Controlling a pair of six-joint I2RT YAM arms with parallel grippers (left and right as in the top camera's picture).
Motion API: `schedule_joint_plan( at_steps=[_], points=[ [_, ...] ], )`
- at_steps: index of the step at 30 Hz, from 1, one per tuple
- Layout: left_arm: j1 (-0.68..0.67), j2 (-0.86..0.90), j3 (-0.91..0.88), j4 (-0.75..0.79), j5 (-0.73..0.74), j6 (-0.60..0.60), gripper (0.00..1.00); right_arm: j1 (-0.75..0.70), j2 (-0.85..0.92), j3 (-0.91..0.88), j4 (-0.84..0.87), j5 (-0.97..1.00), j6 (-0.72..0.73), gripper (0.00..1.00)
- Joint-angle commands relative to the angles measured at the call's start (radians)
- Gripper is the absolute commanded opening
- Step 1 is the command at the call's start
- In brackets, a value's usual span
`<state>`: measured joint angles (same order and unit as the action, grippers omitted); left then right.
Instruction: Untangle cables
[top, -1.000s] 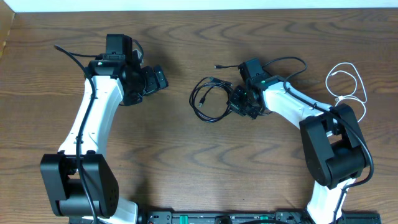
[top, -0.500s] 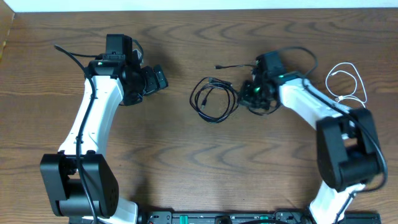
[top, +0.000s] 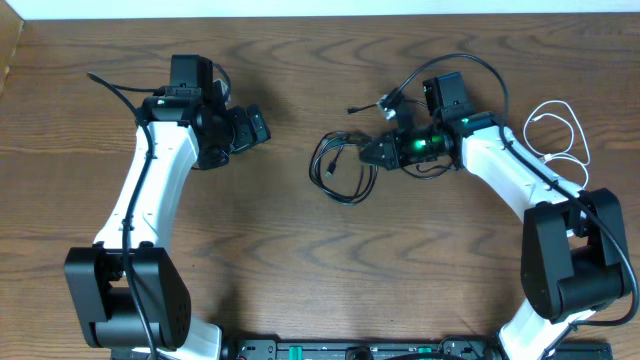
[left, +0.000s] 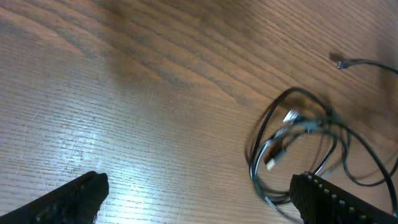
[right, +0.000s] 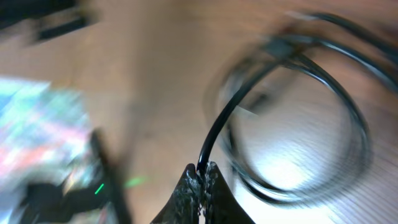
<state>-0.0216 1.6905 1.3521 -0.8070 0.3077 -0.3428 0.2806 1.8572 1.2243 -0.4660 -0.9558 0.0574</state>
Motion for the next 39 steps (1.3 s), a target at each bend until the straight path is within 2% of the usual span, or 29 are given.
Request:
schedule_joint_plan(
  at_steps=[1,5,9,15,18,21,26,31,37,39],
  points=[
    [0.002,0.004,-0.007,-0.003,-0.014,0.002,0.98,-0.036,-0.006,-0.001,0.002,-0.299,-0.194,0.01],
    [0.002,0.004,-0.007,-0.003,-0.014,0.002,0.98,-0.061,-0.006,-0.005,-0.009,-0.333,-0.195,0.01],
    [0.002,0.004,-0.007,-0.003,-0.014,0.002,0.98,-0.053,-0.006,-0.031,-0.008,-0.267,-0.286,0.01],
    [0.002,0.004,-0.007,-0.003,-0.014,0.002,0.98,-0.040,-0.006,-0.069,0.055,-0.271,-0.291,0.01],
    [0.002,0.004,-0.007,-0.003,-0.014,0.002,0.98,-0.034,-0.005,-0.072,0.040,-0.100,-0.287,0.01],
    [0.002,0.004,-0.007,-0.003,-0.014,0.002,0.98,-0.023,-0.003,-0.089,0.062,0.037,-0.195,0.01],
    [0.002,0.004,-0.007,-0.003,-0.014,0.002,0.98,-0.017,0.001,-0.091,0.112,0.152,-0.035,0.01],
    [0.002,0.004,-0.007,-0.003,-0.014,0.002,0.98,-0.027,0.001,-0.091,0.097,0.421,0.103,0.01],
    [0.002,0.004,-0.007,-0.003,-0.014,0.002,0.98,-0.020,0.001,-0.091,0.087,0.464,0.121,0.01],
    [0.002,0.004,-0.007,-0.003,-0.014,0.002,0.98,-0.016,0.001,-0.091,0.087,0.468,0.121,0.19]
  ],
)
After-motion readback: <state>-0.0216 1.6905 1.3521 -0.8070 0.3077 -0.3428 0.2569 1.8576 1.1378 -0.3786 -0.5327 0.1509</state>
